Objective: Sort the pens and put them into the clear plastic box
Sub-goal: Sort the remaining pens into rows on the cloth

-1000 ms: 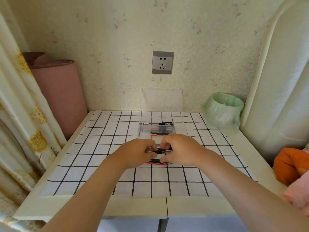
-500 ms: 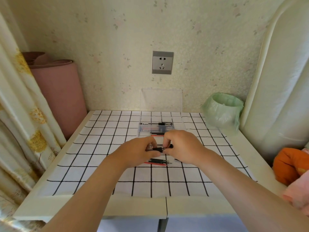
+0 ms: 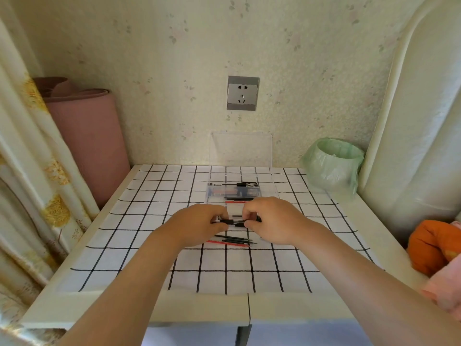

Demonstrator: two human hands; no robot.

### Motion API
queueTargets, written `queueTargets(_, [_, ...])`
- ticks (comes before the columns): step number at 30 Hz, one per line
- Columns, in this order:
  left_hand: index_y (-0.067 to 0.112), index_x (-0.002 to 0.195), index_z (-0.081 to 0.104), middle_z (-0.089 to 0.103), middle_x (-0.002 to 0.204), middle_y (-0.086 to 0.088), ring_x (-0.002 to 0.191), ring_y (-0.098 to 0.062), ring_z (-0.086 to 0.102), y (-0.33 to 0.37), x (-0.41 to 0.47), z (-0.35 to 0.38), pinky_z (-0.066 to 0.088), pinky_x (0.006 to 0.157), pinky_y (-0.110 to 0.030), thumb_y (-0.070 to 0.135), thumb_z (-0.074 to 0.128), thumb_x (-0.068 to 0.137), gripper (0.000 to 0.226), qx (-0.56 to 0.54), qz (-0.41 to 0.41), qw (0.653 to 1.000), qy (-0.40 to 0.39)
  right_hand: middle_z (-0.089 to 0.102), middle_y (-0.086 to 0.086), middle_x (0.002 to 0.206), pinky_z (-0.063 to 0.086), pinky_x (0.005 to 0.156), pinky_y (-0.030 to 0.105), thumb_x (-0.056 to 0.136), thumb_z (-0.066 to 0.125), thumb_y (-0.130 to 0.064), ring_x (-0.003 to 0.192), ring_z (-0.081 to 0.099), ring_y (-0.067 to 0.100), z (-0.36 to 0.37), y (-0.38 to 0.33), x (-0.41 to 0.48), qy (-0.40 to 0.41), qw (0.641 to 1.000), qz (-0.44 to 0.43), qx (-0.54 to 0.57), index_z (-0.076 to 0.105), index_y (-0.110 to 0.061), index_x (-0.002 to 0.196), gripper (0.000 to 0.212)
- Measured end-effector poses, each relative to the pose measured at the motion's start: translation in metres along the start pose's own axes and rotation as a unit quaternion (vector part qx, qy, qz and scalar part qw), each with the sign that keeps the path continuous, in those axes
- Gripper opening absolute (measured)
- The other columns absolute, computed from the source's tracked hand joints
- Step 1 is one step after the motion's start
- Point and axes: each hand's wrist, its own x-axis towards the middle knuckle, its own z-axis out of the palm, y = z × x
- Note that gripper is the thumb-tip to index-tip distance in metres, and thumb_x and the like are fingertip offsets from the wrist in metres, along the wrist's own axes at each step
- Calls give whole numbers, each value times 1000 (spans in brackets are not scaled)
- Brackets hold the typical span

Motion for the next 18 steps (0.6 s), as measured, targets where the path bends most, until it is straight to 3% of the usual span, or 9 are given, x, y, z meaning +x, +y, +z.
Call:
queueTargets(4, [40,95,64,63,85,14,80,-7,58,-22,-4,-21,47,71,-27,43,58,93,7,48,-56,997,37,66,-10,92,51,75,32,92,57,-31,84,59,14,-2,6,-1,-8,999,36,-12,65,-30,95,9])
queueTargets(8, [39,97,62,62,83,13,78,-8,58,-41,-8,-27,41,64,-26,40,54,93,9,110,-135,983,48,61,-12,90,44,69,29,94,54,-30,84,58,14,-3,13,-2,-15,997,66,-32,65,-30,97,11])
queueTargets(11, [38,101,62,63,83,12,75,-8,58,-41,-8,-25,42,61,-25,39,57,91,10,121,-159,975,102,60,-12,90,45,69,29,93,54,-31,85,58,15,-2,15,-2,-21,996,73,-38,64,-31,96,10])
queueTargets(14, [39,98,62,62,83,13,77,-6,58,-25,-7,-22,42,59,-24,39,61,90,8,57,-123,981,136,62,-13,89,45,69,28,93,54,-31,83,58,14,0,11,-1,-23,997,65,-35,64,-31,95,10])
queueTargets(18, [41,103,68,60,96,16,91,-5,57,-3,-6,-11,50,81,-29,40,66,89,14,6,-23,993,119,62,-14,83,48,69,29,93,55,-33,79,57,11,2,3,1,-10,999,38,-12,63,-33,91,8])
